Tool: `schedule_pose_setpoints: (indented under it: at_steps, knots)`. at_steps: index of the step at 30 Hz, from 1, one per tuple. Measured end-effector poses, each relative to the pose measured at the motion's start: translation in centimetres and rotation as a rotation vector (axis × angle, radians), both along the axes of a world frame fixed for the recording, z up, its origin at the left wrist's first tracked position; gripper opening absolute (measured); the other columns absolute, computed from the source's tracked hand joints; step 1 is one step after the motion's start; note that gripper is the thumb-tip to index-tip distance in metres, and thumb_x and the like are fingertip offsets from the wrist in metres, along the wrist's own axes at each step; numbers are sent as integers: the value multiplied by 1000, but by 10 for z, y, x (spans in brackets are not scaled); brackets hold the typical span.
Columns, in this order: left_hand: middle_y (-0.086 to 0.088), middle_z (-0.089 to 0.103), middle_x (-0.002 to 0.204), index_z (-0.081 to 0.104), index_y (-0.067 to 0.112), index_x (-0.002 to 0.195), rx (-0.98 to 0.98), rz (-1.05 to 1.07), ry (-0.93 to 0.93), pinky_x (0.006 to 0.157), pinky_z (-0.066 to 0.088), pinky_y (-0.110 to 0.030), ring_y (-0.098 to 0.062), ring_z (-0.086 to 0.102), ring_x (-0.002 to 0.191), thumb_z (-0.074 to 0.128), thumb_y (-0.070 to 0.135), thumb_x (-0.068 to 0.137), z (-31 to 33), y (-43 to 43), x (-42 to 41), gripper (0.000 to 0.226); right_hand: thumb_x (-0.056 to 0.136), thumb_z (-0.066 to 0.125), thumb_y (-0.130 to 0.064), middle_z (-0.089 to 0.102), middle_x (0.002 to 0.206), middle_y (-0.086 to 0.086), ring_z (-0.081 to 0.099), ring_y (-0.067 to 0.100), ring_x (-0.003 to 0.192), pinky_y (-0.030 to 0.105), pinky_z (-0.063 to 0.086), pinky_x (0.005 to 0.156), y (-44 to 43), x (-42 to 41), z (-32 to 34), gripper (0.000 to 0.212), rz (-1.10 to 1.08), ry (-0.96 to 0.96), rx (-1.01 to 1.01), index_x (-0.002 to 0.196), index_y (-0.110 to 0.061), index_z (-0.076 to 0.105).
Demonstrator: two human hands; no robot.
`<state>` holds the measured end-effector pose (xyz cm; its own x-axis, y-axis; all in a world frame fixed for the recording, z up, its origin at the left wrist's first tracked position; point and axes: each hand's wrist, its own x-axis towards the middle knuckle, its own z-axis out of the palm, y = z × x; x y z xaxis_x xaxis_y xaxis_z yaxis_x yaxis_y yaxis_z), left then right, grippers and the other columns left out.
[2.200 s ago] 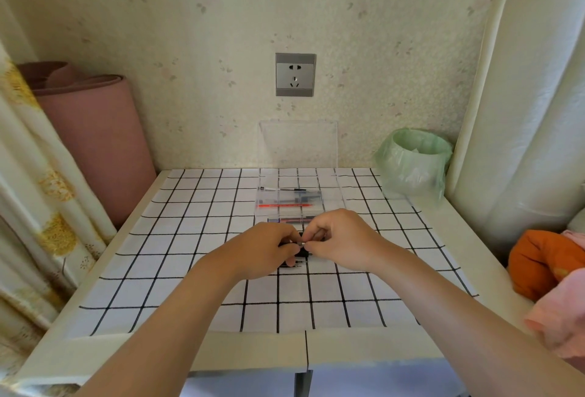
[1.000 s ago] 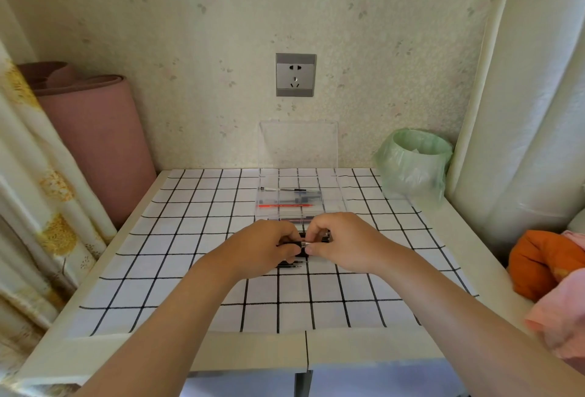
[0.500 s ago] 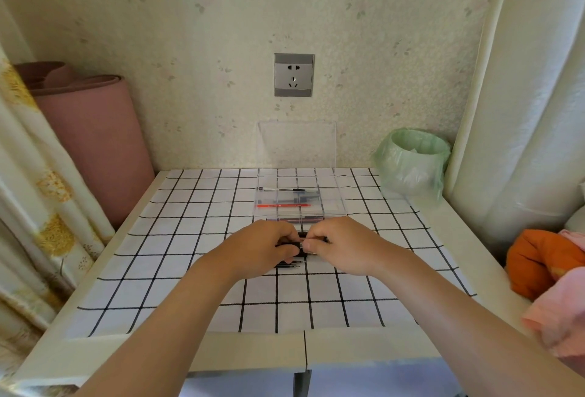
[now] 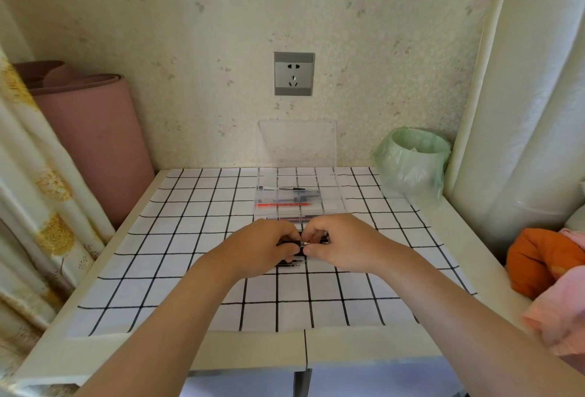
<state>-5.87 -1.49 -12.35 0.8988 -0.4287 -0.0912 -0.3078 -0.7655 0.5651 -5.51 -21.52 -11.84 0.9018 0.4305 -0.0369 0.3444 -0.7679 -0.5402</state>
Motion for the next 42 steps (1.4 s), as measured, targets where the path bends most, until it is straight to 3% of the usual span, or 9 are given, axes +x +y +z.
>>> schedule_pose_setpoints:
  at_steps: [3,9,12,14,17,25,31,37,42]
  knots:
    - [13,71,85,65,33,98,6,-1,-8,67,52,-31,-5,58,65,55,32,96,0,-1,0,10,89,67,-37,65,92,-15,58,-1,75,25,49,69,1,0,1,13,-10,-21,-5,99,-29,72]
    - [17,67,82,66,32,100,31,-15,-65,58,38,-17,6,53,61,55,31,98,0,-1,0,12,95,61,-34,56,72,-15,49,0,60,21,34,56,1,1,-1,16,-14,-6,1,102,-25,72]
    - [12,69,86,65,32,101,35,1,-71,63,47,-25,-3,57,67,54,33,97,0,-2,0,12,93,61,-40,66,92,-14,60,3,80,27,49,72,-1,1,2,18,-13,-20,-36,105,-30,70]
    - [10,69,87,64,34,103,66,15,-85,68,50,-31,-9,60,71,54,35,97,-1,-1,0,12,92,60,-42,67,106,-14,61,6,89,29,50,81,-8,3,6,22,-55,-41,-88,111,-33,67]
    - [13,66,88,64,36,109,84,27,-105,69,49,-27,-3,57,72,52,37,98,0,0,-1,16,94,57,-35,68,109,-13,63,9,98,32,52,86,-23,8,11,17,-124,-82,-188,108,-33,67]
    - [8,67,84,64,36,105,103,8,-61,68,48,-27,-11,60,74,51,36,98,-1,-3,0,15,83,68,-45,59,86,-18,57,8,87,27,45,72,-29,6,6,18,-133,-6,-396,97,-33,70]
    - [11,63,82,65,34,104,103,-11,-64,67,46,-26,-7,56,72,52,35,98,-1,-5,-2,15,83,68,-33,71,100,-10,64,16,95,31,52,79,-22,7,-2,18,-120,-14,-478,99,-29,75]
    - [9,64,80,66,35,105,97,-4,-64,65,46,-27,-10,58,70,52,36,97,-1,-3,-1,15,84,71,-32,63,83,-17,60,9,84,28,49,75,-22,8,6,7,-110,-19,-326,91,-31,70]
    - [9,67,84,65,36,104,84,2,-59,71,51,-32,-12,62,74,52,36,97,-1,-1,1,14,82,74,-34,68,91,-16,60,0,83,23,48,70,-19,9,6,13,-77,-40,-136,94,-34,69]
